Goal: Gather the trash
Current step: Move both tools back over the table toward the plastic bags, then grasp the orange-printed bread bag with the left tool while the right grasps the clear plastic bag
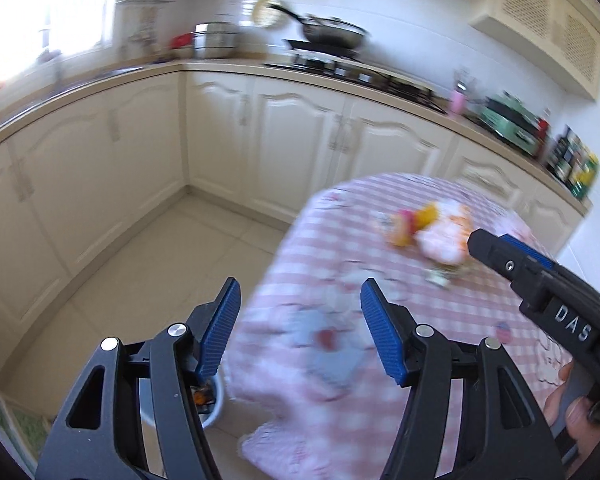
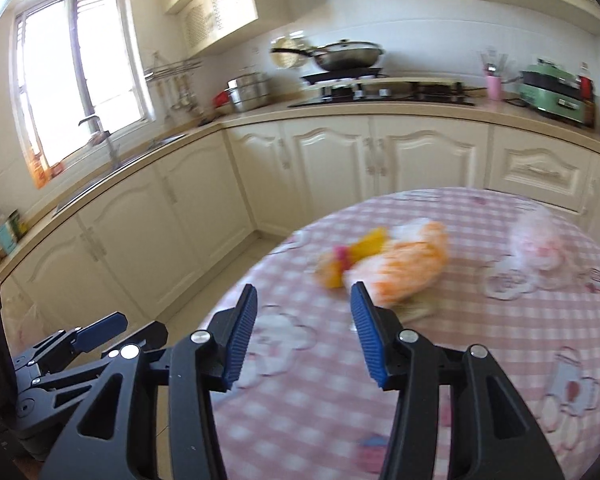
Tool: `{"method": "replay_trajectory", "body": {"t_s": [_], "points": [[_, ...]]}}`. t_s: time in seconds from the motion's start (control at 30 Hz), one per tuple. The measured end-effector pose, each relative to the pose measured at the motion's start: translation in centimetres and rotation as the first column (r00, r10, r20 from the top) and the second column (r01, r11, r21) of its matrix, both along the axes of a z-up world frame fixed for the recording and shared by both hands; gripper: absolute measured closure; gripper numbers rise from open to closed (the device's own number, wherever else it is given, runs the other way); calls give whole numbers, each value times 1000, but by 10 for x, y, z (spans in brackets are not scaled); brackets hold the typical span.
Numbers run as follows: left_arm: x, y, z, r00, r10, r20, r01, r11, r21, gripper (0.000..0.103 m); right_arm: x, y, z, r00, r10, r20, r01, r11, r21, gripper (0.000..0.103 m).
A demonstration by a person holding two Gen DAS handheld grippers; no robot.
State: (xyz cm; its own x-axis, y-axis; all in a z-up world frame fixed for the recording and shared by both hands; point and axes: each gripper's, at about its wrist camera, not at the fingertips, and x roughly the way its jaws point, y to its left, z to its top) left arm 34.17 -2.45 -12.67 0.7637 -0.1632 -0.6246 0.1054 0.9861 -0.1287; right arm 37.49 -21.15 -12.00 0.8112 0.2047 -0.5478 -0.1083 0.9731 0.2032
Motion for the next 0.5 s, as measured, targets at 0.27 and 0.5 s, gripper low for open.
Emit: {"method": "replay_trajectory", "body": {"t_s": [0.27,0.5], "points": [[20,-96,-1,986,-170,4,169,983,74,30,-7,-103,-13,985,-173,-30,174,984,25,53],[63,-138,-13,977,-209,-48,213,969,125,30,9,-151,-23,967,-244,-73,246,969,27,50]]}}
